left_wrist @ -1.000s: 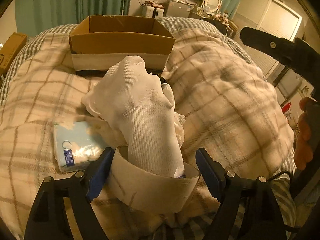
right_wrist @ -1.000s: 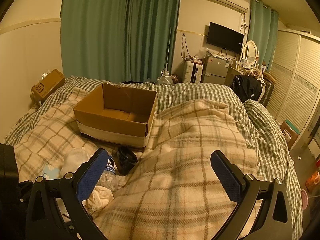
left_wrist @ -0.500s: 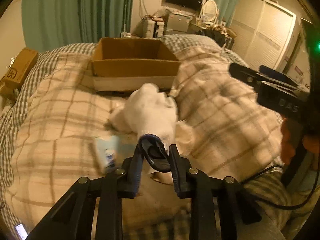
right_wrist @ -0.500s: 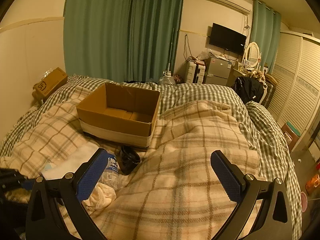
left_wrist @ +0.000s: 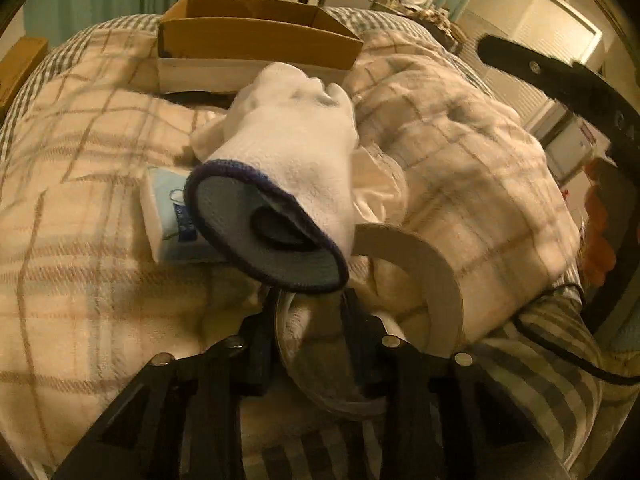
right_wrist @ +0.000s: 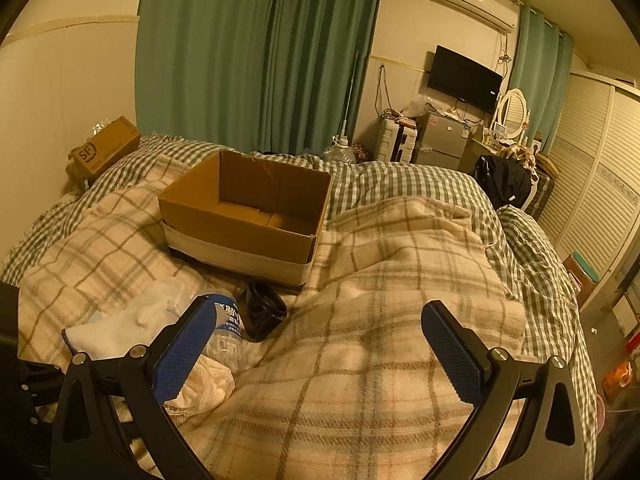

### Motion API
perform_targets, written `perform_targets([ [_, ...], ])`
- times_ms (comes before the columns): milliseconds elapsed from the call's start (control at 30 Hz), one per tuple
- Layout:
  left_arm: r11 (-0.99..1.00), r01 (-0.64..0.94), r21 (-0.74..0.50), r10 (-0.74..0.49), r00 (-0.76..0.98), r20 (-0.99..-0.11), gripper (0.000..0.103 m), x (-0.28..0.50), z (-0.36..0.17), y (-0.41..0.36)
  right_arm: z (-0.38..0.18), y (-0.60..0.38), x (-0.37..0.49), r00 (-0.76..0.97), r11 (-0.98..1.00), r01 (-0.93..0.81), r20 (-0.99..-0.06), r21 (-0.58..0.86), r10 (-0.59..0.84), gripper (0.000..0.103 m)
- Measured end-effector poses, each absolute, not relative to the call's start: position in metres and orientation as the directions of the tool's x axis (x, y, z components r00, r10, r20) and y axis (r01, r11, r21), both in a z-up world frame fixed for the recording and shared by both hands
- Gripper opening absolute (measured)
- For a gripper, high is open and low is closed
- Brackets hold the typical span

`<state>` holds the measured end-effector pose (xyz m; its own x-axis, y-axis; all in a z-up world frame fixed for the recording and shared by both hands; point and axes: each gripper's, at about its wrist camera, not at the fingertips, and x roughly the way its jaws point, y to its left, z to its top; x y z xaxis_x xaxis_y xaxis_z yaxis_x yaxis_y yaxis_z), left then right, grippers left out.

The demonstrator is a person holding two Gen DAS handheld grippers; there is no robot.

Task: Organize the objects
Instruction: 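Lift the white tape roll off the blanket with the left gripper, then grasp the white glove with the right gripper while the left gripper holds the tape roll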

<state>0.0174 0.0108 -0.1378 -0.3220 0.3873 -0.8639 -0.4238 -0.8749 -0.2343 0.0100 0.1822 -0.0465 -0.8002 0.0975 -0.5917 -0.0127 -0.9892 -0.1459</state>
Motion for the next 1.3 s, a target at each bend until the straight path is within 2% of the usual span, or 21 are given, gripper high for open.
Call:
perform_targets([
  [67, -0.877, -0.423, -0.229, 0.386, -0.337, -0.859, 0.026, 0.02, -0.135, 0.009, -0.045, 0.182, 0.012, -0.804, -0.989, -0.01, -0.586, -0.147, 0.095, 0.103],
  [100, -0.88, -0.416, -0.228, 0.386, -0.349, -0.854, 0.012, 0.021, -0.132, 0.004, -0.045, 0.181, 0.012, -0.806, -0.989, -0.008, -0.584, -0.147, 0.094, 0.103],
  [133, -0.889, -0.405, -0.215, 0.374, -0.369, -0.851, 0.007, 0.022, -0.129, 0.001, -0.044, 0.181, 0.013, -0.808, -0.989, -0.007, -0.582, -0.147, 0.092, 0.103],
  [500, -0.941, -0.318, -0.115, 0.29, -0.583, -0.759, 0.007, 0.018, -0.062, -0.049, -0.042, 0.154, 0.014, -0.811, -0.983, 0.114, -0.585, -0.145, -0.008, 0.103],
  [700, -0.979, -0.197, -0.058, 0.178, -0.673, -0.718, 0.007, 0.008, -0.04, -0.087, -0.041, 0.125, 0.002, -0.781, -0.969, 0.225, -0.614, -0.104, -0.115, 0.103],
  [867, -0.993, -0.113, 0.042, 0.05, -0.702, -0.71, 0.007, -0.004, -0.049, -0.098, -0.063, 0.092, -0.021, -0.699, -0.938, 0.338, -0.687, -0.071, -0.2, 0.103],
  [1033, -0.996, -0.087, 0.02, 0.046, -0.695, -0.718, 0.007, -0.013, -0.06, -0.106, -0.095, 0.062, -0.032, -0.593, -0.897, 0.439, -0.768, -0.055, -0.243, 0.103],
  [1300, -0.997, -0.083, -0.006, 0.062, -0.686, -0.725, 0.007, -0.018, -0.069, -0.11, -0.127, 0.048, -0.04, -0.479, -0.862, 0.507, -0.835, -0.012, -0.271, 0.101],
])
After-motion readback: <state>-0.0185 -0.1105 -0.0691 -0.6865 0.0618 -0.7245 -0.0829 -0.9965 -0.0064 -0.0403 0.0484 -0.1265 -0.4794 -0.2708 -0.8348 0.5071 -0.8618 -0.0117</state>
